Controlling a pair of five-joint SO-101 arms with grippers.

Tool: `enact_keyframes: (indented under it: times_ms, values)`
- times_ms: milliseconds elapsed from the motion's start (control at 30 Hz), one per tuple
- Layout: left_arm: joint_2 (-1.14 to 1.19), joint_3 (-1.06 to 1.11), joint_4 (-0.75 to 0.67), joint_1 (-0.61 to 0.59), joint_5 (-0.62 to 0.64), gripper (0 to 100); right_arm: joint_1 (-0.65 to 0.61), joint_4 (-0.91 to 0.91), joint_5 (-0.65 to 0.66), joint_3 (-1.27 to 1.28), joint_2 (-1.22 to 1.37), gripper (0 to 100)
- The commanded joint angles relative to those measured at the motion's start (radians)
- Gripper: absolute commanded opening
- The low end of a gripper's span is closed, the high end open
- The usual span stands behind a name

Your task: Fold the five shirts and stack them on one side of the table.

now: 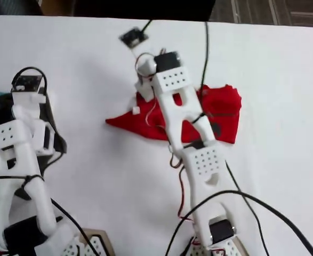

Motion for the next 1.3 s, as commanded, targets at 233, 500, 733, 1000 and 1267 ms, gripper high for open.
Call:
enact_keyframes:
  times_ms: [233,500,733,1000,1267]
  values:
    - [-0.032,-0.002,-0.057,0.064,0.003,26,-0.058,0.038,0.003,0.143,-0.340,2.4]
    - [-0.032,-0.001,-0.046,0.081,0.003,26,-0.107,-0.165,0.003,0.350,-0.173,27.2]
    - [-0.032,-0.001,-0.031,0.081,0.003,26,-0.067,-0.237,0.003,0.210,0.045,31.6]
    - [-0.032,-0.001,-0.031,0.081,0.003,26,-0.025,-0.197,-0.003,-0.063,0.243,11.5]
    - [-0.032,-0.001,-0.031,0.081,0.002,26,0.022,-0.033,-0.068,-0.330,0.231,1.9]
